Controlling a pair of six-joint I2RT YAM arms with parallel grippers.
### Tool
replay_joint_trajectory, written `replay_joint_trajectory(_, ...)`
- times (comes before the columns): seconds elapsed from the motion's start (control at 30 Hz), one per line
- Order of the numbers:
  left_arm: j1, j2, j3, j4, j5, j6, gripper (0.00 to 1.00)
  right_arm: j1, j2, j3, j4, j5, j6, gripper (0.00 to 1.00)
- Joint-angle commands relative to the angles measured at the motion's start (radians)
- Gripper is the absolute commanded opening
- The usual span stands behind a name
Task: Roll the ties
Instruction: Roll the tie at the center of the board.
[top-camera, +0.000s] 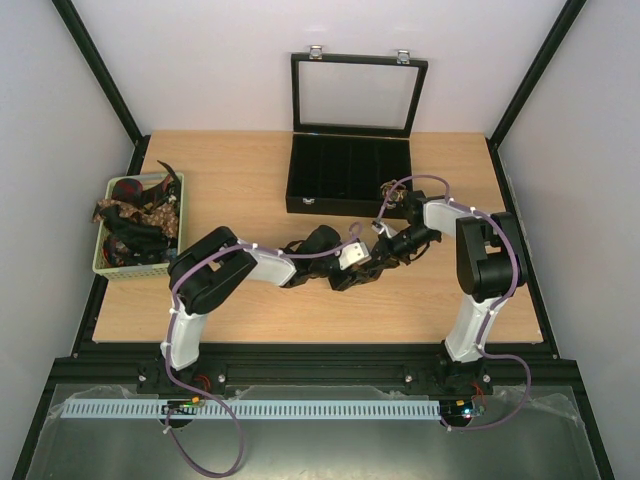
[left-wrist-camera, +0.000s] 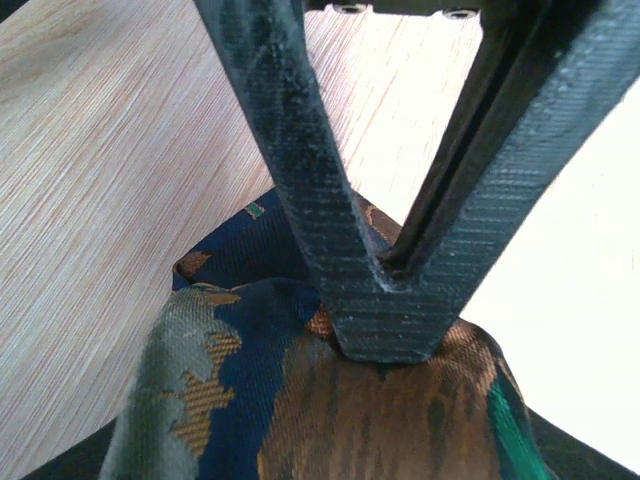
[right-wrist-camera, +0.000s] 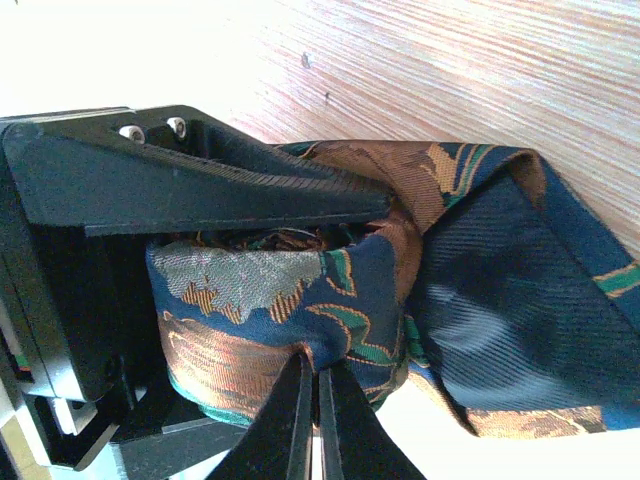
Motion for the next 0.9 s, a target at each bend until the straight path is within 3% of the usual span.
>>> replay_joint_trajectory(0.0,0.007,-0.028,-0.026,-0.03,0.052,-0.012,0.57,0.005,0.04,-0.034,0.025,0.206,0.016,0.01)
replay_joint_trajectory(0.13,0.008,-0.027,-0.043,-0.016,0.058,0.005,0.5,0.004,0.045,-0.035,0.03,0.223,0.028,0.01)
replay_joint_trajectory(0.4,0.006,-0.019,-0.033,-0.032,0.06,0.014,0.5,0.004,0.055,-0.035,0.037,0.28,0.035,0.01)
replay_joint_trajectory(0.53,-0.009,0.02,-0.001,-0.1,0.019,0.03,0.32,-0.002,0.05,-0.015,0.006,0.24,0.016,0.01)
replay_joint_trajectory(0.57,-0.016,0.036,0.01,-0.125,0.001,0.037,0.29,-0.009,0.045,-0.007,-0.009,0.217,0.016,0.05)
replay_joint_trajectory(0.7,-0.036,0.076,0.009,-0.187,-0.045,0.072,0.23,-0.068,0.021,0.024,-0.076,0.158,0.019,0.34)
replay_joint_trajectory(0.87,-0.034,0.101,0.001,-0.228,-0.068,0.078,0.22,-0.109,-0.007,0.016,-0.104,0.174,-0.011,0.65)
